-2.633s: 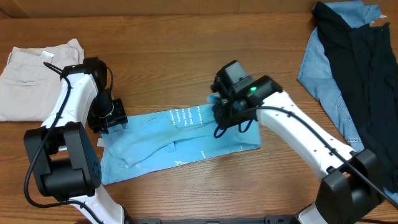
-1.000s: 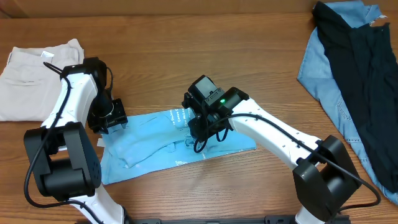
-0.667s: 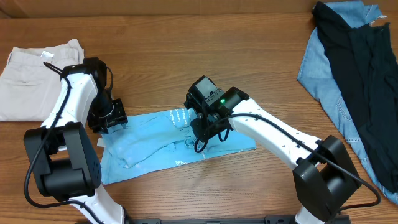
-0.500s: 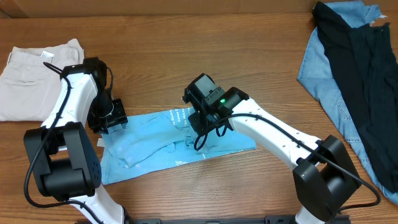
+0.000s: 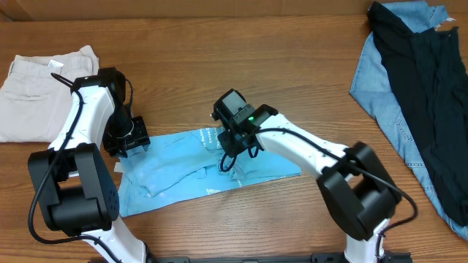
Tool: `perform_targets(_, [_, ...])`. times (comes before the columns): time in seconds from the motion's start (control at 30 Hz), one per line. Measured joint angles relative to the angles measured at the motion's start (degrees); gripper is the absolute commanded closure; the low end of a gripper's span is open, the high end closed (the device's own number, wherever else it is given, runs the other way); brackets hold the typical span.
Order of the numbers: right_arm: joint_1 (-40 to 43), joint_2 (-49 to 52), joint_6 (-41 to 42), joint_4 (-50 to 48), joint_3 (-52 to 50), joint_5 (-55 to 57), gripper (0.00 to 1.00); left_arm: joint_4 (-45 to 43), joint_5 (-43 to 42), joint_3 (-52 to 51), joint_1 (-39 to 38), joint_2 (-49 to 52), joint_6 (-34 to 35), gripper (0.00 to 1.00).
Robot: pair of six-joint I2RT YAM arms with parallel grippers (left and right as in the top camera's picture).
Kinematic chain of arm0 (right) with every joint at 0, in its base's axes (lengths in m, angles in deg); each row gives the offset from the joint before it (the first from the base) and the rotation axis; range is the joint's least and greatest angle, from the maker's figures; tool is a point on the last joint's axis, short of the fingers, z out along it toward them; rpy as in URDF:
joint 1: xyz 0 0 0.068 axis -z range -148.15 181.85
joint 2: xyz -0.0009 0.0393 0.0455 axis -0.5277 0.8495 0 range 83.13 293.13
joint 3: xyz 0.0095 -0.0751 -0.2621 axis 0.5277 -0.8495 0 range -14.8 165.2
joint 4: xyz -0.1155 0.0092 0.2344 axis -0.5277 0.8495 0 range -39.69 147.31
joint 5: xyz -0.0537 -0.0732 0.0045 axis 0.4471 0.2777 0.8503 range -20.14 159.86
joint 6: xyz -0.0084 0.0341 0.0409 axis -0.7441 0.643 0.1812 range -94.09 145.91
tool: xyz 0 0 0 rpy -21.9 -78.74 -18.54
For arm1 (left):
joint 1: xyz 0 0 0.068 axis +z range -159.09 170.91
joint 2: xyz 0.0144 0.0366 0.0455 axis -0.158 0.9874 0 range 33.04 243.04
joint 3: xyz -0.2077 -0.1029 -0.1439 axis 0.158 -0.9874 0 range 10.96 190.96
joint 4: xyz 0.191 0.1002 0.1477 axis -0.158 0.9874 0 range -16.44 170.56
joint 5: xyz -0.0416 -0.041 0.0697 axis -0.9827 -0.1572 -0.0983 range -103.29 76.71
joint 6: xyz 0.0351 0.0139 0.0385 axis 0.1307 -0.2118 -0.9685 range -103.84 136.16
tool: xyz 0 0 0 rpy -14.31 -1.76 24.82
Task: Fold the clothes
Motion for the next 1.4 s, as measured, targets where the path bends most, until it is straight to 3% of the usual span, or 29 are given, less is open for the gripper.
perform_targets(0.1, [0.0, 1.84, 0.22, -1.27, 0.0, 0.09, 0.66, 0.0, 0.0, 0.0, 0.0, 0.0, 0.0, 0.46])
perform_targets(0.23, [0.0, 2.56, 1.09, -2.56, 0.0, 0.33, 0.86, 0.02, 0.0, 0.0, 0.0, 0.0, 0.0, 0.46])
perform_targets(0.37, [-0.02, 2.56, 1.09, -2.82, 0.0, 0.39, 0.96, 0.0, 0.0, 0.0, 0.0, 0.0, 0.0, 0.46])
perform_targets(0.8, [0.0, 2.56, -5.4, -3.87, 0.0, -5.57, 0.96, -0.2, 0.02, 0.0, 0.0, 0.0, 0.0, 0.46])
perform_targets(0.97, [0.0, 2.56, -8.55, -4.02, 0.0, -9.01, 0.79, -0.2, 0.0, 0.0, 0.0, 0.0, 0.0, 0.46])
perform_targets(1.03, [0.0, 2.56, -9.03, -4.61, 0.0, -8.87, 0.78, -0.2, 0.0, 0.0, 0.0, 0.0, 0.0, 0.46])
perform_targets(1.4, [1.77, -1.79, 2.45, 1.25, 1.36, 10.88, 0.77, -0.2, 0.0, 0.0, 0.0, 0.0, 0.0, 0.45])
